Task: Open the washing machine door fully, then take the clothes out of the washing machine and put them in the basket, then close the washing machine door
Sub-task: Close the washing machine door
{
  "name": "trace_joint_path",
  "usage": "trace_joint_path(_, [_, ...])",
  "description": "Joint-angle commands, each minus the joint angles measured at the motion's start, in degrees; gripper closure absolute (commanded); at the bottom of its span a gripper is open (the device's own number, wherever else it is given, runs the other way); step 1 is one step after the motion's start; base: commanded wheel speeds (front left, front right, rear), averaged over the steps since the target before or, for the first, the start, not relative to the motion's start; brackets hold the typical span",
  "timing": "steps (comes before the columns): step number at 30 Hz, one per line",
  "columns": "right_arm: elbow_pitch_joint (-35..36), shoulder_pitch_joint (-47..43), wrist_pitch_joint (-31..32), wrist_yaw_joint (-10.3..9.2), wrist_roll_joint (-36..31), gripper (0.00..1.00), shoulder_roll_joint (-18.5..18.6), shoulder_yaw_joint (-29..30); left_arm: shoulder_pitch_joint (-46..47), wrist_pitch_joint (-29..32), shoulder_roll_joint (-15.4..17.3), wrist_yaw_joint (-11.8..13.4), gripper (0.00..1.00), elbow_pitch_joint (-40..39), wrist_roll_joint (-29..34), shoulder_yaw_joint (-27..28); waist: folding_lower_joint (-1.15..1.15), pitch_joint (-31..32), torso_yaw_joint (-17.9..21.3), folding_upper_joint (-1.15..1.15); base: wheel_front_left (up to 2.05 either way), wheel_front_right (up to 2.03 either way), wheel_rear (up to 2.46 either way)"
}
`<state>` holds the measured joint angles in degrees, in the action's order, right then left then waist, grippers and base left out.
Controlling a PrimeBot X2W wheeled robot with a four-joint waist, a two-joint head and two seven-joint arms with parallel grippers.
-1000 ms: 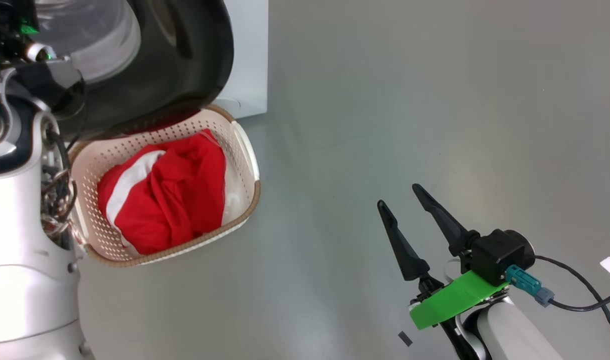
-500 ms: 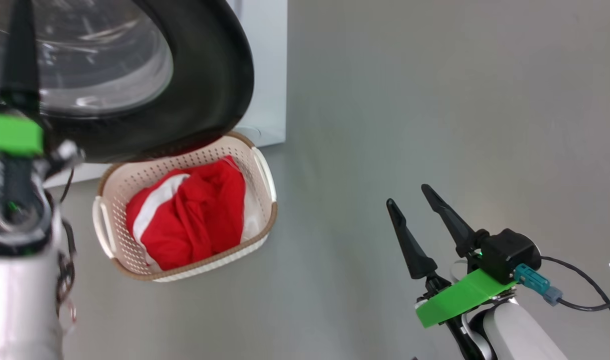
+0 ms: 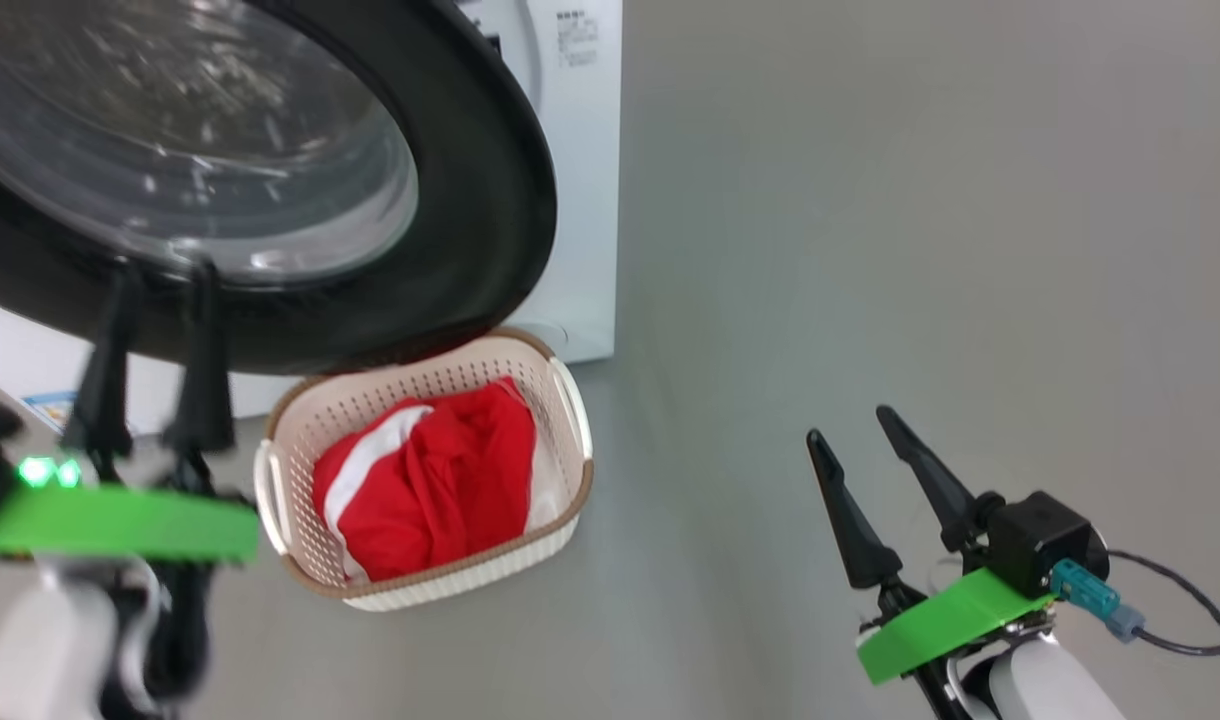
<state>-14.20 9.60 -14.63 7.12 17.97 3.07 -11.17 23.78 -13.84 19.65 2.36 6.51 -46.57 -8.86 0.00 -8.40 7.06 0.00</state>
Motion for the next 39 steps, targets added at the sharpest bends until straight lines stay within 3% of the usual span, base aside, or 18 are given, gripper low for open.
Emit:
trace_joint_path(1, [1.1, -0.5, -0.4, 0.36, -0.6, 0.00, -0.2, -0.8, -1.6, -0.7, 2.3, 1.0, 0.00, -2.2, 2.8, 1.5, 0.00, 2.5, -0.8, 0.00, 0.00, 0.00, 0.00])
trace_joint_path(14, [1.2, -3.7, -0.4, 0.36, -1.9, 0.00, -0.2, 0.5, -15.3, -1.1, -1.4, 2.0, 0.00, -7.9, 21.8, 3.4, 0.00, 7.7, -1.4, 0.00, 0.00, 0.00, 0.00])
trace_joint_path(28, [2.8, -7.7, -0.4, 0.36, -2.8, 0.00, -0.2, 3.3, -25.5, -1.2, -7.9, 0.0, 0.00, -6.7, 27.4, 7.7, 0.00, 10.3, -2.0, 0.00, 0.00, 0.00, 0.00])
trace_joint_path(39, [5.5, -11.3, -0.4, 0.36, -3.4, 0.00, -0.2, 5.7, -28.1, -1.2, -10.5, -2.7, 0.00, -2.8, 31.6, 10.9, 0.00, 12.0, -3.5, 0.00, 0.00, 0.00, 0.00])
